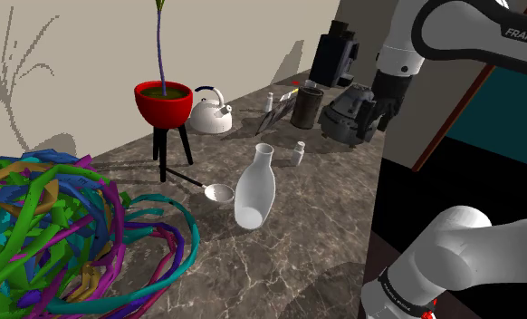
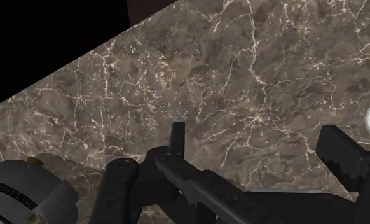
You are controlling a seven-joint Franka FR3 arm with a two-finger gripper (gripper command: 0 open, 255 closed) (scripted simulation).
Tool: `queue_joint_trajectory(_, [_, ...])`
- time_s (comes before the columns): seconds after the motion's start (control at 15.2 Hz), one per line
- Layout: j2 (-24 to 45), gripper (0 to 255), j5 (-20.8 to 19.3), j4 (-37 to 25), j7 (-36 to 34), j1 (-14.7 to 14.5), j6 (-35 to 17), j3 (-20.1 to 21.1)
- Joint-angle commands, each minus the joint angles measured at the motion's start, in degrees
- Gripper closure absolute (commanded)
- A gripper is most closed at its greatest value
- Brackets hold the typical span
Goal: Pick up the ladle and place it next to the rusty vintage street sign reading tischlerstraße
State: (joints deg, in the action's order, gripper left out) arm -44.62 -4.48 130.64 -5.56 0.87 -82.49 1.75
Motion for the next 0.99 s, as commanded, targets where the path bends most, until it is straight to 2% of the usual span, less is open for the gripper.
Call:
queue_joint_trajectory(0.0, [0.0,0,0.0,0.0,0.0,0.0,0.0,0.0])
queue_joint_trajectory(0.46, [8.6,0,3.3,2.0,-0.7,-2.7,-12.0,2.3])
queue_joint_trajectory(0.92, [19.2,0,5.9,0.7,-0.9,-5.2,-23.1,4.9])
